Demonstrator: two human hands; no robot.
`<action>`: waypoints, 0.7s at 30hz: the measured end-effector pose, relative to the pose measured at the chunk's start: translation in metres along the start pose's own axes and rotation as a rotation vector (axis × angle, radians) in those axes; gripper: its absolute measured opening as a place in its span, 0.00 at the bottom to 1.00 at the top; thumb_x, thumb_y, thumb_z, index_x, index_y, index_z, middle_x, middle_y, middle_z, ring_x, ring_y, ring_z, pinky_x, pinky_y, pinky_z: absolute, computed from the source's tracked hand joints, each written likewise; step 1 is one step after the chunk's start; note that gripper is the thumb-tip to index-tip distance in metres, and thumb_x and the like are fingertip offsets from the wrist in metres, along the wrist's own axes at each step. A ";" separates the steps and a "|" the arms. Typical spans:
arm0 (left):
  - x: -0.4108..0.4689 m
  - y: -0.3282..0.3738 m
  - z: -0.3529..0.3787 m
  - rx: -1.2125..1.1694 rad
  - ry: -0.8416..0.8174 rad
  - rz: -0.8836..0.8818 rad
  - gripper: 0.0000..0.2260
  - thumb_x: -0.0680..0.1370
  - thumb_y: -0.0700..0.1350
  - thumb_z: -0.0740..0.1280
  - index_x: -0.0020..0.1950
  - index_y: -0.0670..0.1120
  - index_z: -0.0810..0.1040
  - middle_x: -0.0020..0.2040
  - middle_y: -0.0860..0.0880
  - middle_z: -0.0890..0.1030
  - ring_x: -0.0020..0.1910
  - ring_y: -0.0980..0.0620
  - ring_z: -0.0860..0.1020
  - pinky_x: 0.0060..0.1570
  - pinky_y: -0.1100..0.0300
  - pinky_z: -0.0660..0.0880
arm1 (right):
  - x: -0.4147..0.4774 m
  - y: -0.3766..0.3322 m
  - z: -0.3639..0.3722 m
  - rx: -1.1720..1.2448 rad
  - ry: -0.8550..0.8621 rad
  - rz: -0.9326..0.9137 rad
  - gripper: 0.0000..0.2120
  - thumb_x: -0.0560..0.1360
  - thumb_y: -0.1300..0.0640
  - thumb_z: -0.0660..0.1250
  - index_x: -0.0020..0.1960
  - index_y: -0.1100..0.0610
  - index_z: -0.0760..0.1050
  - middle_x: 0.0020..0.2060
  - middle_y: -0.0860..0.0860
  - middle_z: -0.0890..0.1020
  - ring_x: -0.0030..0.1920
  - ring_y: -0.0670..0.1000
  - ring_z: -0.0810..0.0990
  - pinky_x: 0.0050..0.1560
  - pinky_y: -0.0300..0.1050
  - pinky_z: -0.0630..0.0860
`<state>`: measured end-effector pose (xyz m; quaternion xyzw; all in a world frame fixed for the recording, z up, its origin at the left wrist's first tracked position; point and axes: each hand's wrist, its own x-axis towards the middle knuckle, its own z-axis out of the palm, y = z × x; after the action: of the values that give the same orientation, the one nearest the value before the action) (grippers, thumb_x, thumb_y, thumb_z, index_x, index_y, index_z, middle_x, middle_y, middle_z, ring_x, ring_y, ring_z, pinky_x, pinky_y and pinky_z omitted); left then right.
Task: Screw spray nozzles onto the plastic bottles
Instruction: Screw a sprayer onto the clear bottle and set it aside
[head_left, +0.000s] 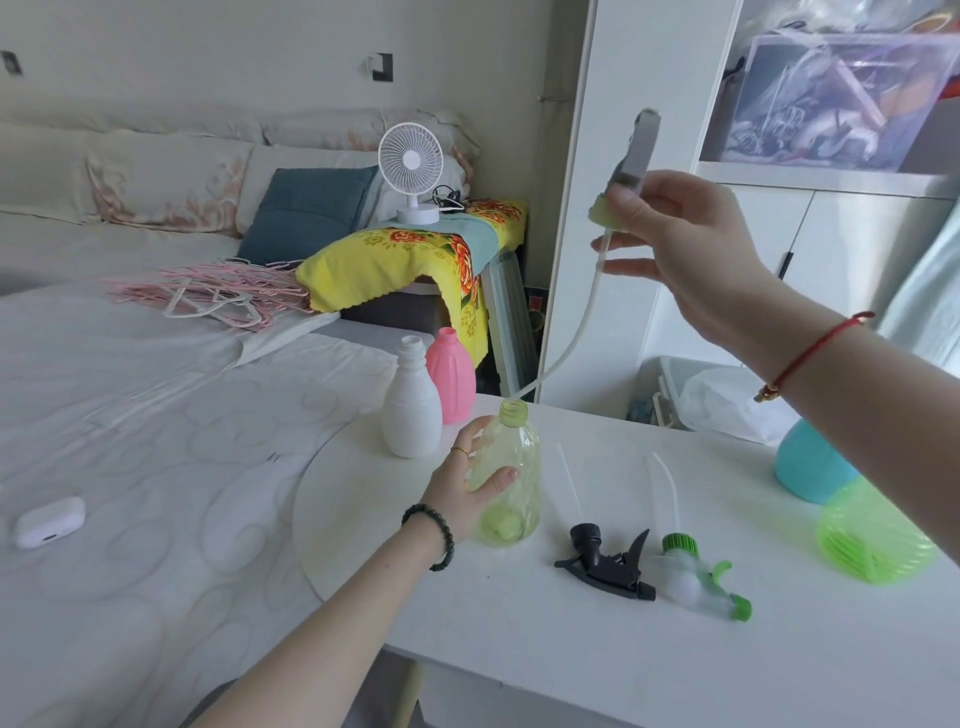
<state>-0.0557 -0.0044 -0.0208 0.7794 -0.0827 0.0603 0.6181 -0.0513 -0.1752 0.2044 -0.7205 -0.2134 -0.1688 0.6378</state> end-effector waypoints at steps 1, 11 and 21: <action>0.000 0.000 0.000 0.004 0.002 0.003 0.20 0.72 0.50 0.68 0.54 0.68 0.62 0.67 0.49 0.67 0.62 0.56 0.64 0.59 0.60 0.60 | 0.001 0.000 0.000 -0.011 0.003 -0.006 0.08 0.74 0.56 0.65 0.50 0.60 0.74 0.40 0.50 0.81 0.40 0.52 0.80 0.45 0.47 0.82; -0.001 -0.001 0.000 0.007 0.004 -0.007 0.22 0.72 0.51 0.68 0.57 0.68 0.60 0.68 0.49 0.67 0.63 0.56 0.64 0.61 0.59 0.61 | 0.000 0.022 0.022 -0.130 -0.146 -0.009 0.08 0.74 0.58 0.65 0.52 0.59 0.73 0.42 0.51 0.80 0.38 0.48 0.81 0.40 0.41 0.82; -0.003 -0.001 0.002 -0.015 0.012 -0.011 0.21 0.72 0.51 0.68 0.54 0.70 0.60 0.63 0.55 0.68 0.62 0.59 0.64 0.60 0.61 0.59 | -0.051 0.113 0.049 -0.193 -0.342 0.150 0.10 0.71 0.66 0.66 0.48 0.54 0.78 0.44 0.53 0.82 0.42 0.43 0.80 0.43 0.27 0.75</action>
<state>-0.0581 -0.0060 -0.0222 0.7747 -0.0751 0.0610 0.6248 -0.0365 -0.1418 0.0760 -0.8102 -0.2473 -0.0158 0.5312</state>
